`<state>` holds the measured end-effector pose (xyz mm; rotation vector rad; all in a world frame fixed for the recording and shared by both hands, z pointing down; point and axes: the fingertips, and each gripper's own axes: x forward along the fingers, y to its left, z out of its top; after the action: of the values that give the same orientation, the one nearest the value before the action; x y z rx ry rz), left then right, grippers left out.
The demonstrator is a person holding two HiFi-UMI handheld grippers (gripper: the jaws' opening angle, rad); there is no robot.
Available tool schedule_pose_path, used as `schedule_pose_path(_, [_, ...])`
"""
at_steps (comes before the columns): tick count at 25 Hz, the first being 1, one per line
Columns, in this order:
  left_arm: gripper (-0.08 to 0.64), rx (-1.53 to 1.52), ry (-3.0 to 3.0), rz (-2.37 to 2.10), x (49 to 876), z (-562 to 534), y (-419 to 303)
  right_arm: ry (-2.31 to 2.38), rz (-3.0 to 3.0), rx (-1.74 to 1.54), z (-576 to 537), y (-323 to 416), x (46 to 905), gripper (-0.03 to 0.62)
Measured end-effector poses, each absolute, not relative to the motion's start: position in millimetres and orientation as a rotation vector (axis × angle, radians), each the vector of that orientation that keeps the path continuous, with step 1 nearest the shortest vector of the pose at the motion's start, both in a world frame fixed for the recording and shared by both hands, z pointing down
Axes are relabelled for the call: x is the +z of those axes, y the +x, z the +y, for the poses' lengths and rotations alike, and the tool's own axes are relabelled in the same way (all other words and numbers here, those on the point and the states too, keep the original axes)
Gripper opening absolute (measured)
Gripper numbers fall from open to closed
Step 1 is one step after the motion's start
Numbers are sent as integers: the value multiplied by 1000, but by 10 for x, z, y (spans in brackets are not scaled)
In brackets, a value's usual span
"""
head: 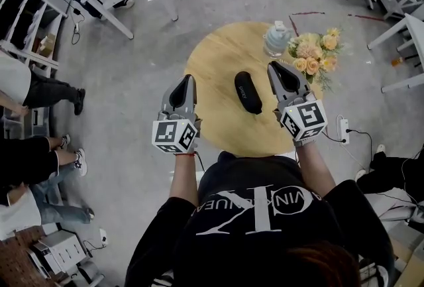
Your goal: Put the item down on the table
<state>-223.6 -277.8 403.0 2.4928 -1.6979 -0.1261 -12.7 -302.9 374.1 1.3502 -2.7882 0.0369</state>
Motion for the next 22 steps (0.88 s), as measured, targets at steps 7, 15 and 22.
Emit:
schedule_pose_path(7, [11, -141, 2508, -1706, 3965, -2815, -2226, 1354, -2795, 23, -3055, -126, 3696, 37])
schedule_pose_path(15, [11, -146, 2512, -1720, 3907, -2825, -2257, 1351, -2805, 21, -3065, -154, 3668, 37])
schedule_pose_path(22, [12, -143, 2502, -1720, 3921, -2834, -2288, 1340, -2805, 26, -3072, -186, 3689, 37])
